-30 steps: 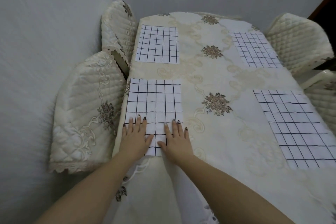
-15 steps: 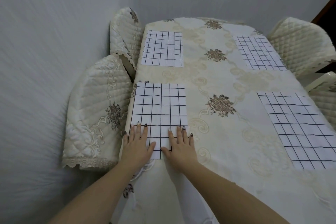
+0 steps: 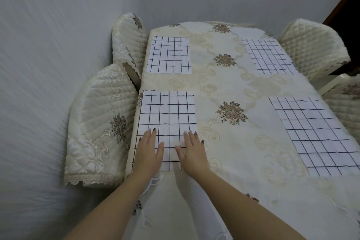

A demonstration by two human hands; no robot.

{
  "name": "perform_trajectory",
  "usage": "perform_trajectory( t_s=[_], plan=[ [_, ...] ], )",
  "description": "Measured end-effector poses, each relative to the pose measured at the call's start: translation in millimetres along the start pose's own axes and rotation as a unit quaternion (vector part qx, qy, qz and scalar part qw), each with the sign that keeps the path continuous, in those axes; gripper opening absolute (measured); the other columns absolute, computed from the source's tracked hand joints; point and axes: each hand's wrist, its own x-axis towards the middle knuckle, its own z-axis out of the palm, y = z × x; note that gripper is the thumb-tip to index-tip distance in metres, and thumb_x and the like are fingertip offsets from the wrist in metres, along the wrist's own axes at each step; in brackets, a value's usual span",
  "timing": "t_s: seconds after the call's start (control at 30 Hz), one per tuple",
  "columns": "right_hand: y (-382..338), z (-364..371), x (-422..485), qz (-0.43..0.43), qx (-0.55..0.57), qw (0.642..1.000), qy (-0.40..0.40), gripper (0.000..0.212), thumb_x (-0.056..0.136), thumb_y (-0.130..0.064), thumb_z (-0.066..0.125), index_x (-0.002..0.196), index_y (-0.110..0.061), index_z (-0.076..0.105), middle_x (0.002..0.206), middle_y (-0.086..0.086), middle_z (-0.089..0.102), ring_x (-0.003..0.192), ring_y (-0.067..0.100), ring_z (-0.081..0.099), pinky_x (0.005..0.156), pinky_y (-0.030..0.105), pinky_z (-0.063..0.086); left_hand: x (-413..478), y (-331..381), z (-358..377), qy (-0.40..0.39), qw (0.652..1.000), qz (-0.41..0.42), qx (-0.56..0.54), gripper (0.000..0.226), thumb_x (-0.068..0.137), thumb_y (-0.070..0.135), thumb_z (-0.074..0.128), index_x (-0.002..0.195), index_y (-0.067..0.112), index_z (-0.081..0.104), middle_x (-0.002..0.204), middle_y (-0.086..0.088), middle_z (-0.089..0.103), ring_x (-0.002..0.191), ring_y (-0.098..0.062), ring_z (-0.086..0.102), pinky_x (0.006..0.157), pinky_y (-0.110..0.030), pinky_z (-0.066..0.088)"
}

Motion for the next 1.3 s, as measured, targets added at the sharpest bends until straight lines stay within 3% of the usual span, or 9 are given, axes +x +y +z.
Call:
perform_trajectory(
  t_s=[0.1, 0.2, 0.27, 0.37, 0.53, 0.73, 1.03, 1.3],
  plan=[
    [-3.2, -13.6, -9.3, 0.053, 0.207, 0.973, 0.084, 0.05, 0.098, -0.039, 0.042, 0.143, -0.017, 0.038, 0.147, 0.002, 0.04, 0.135, 0.018, 0.037, 0.109, 0.032, 0.031, -8.2, 32.1, 3.9, 0.039, 0.979, -0.074, -0.185, 0.039, 0.099, 0.03, 0.046, 0.134, 0.016, 0.05, 0.139, 0.003, 0.05, 0.131, -0.016, 0.043, 0.103, -0.03, 0.038],
    [3.6, -25.8, -19.6, 0.134, 0.355, 0.918, 0.116, 0.028, 0.097, -0.037, 0.045, 0.12, -0.025, 0.055, 0.121, -0.002, 0.058, 0.114, 0.017, 0.055, 0.092, 0.029, 0.043, -15.6, 61.8, 9.9, 0.038, 0.948, -0.141, -0.283, 0.02, 0.097, 0.028, 0.049, 0.11, 0.019, 0.061, 0.109, 0.004, 0.063, 0.11, -0.017, 0.057, 0.084, -0.026, 0.041],
    [14.6, -35.7, -27.4, 0.168, 0.418, 0.883, 0.131, 0.015, 0.096, -0.038, 0.046, 0.1, -0.03, 0.058, 0.105, -0.005, 0.063, 0.105, 0.019, 0.06, 0.092, 0.04, 0.049, -20.6, 76.5, 14.7, 0.007, 0.928, -0.169, -0.331, 0.019, 0.096, 0.029, 0.05, 0.105, 0.017, 0.063, 0.102, 0.005, 0.064, 0.103, -0.016, 0.058, 0.082, -0.028, 0.041],
    [33.6, -51.5, -45.1, 0.206, 0.479, 0.839, 0.159, 0.015, 0.097, -0.035, 0.047, 0.099, -0.026, 0.058, 0.102, -0.002, 0.062, 0.096, 0.018, 0.063, 0.091, 0.047, 0.052, -31.9, 96.9, 26.5, -0.046, 0.908, -0.189, -0.372, 0.017, 0.096, 0.032, 0.051, 0.096, 0.022, 0.064, 0.103, 0.001, 0.066, 0.101, -0.017, 0.059, 0.089, -0.035, 0.047],
    [67.8, -69.3, -84.2, 0.243, 0.5, 0.801, 0.222, 0.018, 0.098, -0.032, 0.047, 0.104, -0.019, 0.058, 0.103, 0.002, 0.062, 0.094, 0.018, 0.063, 0.087, 0.042, 0.05, -53.2, 137.0, 57.0, -0.12, 0.891, -0.174, -0.402, 0.018, 0.097, 0.026, 0.049, 0.101, 0.015, 0.064, 0.107, -0.006, 0.066, 0.102, -0.021, 0.06, 0.075, -0.028, 0.047],
    [124.4, -93.1, -156.1, 0.301, 0.482, 0.76, 0.314, 0.01, 0.097, -0.032, 0.047, 0.095, -0.028, 0.056, 0.102, -0.002, 0.062, 0.094, 0.016, 0.063, 0.091, 0.045, 0.051, -88.5, 193.7, 107.1, -0.239, 0.894, -0.117, -0.36, 0.018, 0.098, 0.028, 0.049, 0.101, 0.019, 0.064, 0.105, -0.001, 0.066, 0.102, -0.019, 0.061, 0.092, -0.037, 0.046],
    [200.0, -123.1, -265.9, 0.359, 0.518, 0.637, 0.444, 0.009, 0.097, -0.024, 0.048, 0.099, -0.021, 0.057, 0.102, 0.001, 0.06, 0.089, 0.016, 0.062, 0.082, 0.039, 0.05, -160.8, 272.0, 163.8, -0.349, 0.875, -0.062, -0.33, 0.018, 0.096, 0.023, 0.05, 0.103, 0.015, 0.065, 0.103, -0.003, 0.067, 0.101, -0.019, 0.062, 0.092, -0.038, 0.046],
    [271.7, -137.7, -363.8, 0.384, 0.518, 0.582, 0.495, 0.006, 0.095, -0.023, 0.051, 0.094, -0.02, 0.057, 0.092, -0.002, 0.061, 0.087, 0.018, 0.062, 0.082, 0.04, 0.051, -256.4, 337.0, 214.5, -0.402, 0.863, -0.013, -0.304, 0.018, 0.097, 0.021, 0.048, 0.103, 0.014, 0.063, 0.103, -0.006, 0.066, 0.098, -0.021, 0.061, 0.091, -0.039, 0.046]
  ],
)
